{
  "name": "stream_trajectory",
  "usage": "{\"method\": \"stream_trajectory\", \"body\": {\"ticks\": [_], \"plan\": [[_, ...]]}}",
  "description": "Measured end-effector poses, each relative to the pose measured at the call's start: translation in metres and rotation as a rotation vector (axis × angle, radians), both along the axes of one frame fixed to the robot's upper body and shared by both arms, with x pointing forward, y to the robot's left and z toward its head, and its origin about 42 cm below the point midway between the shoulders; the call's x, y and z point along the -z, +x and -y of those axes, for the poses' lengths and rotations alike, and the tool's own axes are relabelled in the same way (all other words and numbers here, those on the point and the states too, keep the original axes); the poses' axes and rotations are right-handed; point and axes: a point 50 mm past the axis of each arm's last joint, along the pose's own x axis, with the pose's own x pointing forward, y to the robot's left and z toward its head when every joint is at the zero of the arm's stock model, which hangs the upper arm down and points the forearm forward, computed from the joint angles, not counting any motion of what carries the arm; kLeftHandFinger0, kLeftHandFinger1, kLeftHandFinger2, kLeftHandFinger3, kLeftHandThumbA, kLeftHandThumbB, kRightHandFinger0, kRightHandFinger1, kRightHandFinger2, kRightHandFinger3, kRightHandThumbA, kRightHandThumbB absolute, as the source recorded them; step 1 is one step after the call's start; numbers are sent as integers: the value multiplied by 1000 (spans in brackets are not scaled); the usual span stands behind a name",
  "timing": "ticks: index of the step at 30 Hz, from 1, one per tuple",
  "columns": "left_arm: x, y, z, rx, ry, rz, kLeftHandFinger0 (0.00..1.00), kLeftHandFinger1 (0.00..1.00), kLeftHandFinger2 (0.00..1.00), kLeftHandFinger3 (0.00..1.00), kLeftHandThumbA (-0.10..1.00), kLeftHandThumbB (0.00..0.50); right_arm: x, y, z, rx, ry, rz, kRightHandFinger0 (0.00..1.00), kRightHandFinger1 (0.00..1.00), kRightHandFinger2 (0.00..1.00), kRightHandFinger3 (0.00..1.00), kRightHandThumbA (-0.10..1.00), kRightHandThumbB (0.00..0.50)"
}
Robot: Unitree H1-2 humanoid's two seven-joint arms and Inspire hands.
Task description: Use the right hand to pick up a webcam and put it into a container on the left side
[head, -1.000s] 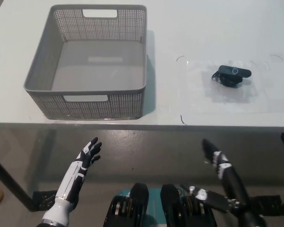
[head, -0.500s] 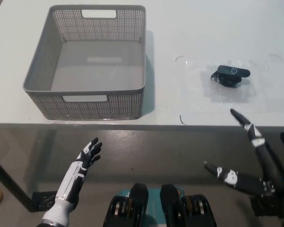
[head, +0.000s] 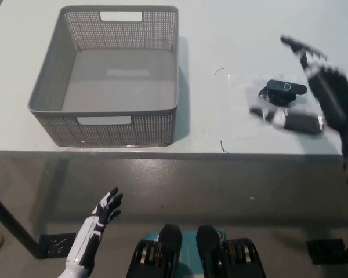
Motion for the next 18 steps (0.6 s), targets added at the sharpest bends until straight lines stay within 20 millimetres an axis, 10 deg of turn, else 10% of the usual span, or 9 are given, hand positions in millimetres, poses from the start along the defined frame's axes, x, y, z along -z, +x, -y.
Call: {"method": "stream_trajectory", "body": {"ticks": [12, 18], "plan": [[0, -1, 1, 1, -4, 12, 981, 1000, 1000, 1000, 1000, 95, -18, 122, -6, 175, -226, -218, 1000, 1000, 1000, 1000, 964, 495], [-1, -1, 3, 2, -8, 17, 981, 1000, 1000, 1000, 1000, 86, -8, 153, -3, 247, -265, -329, 1000, 1000, 1000, 1000, 946, 494]]}}
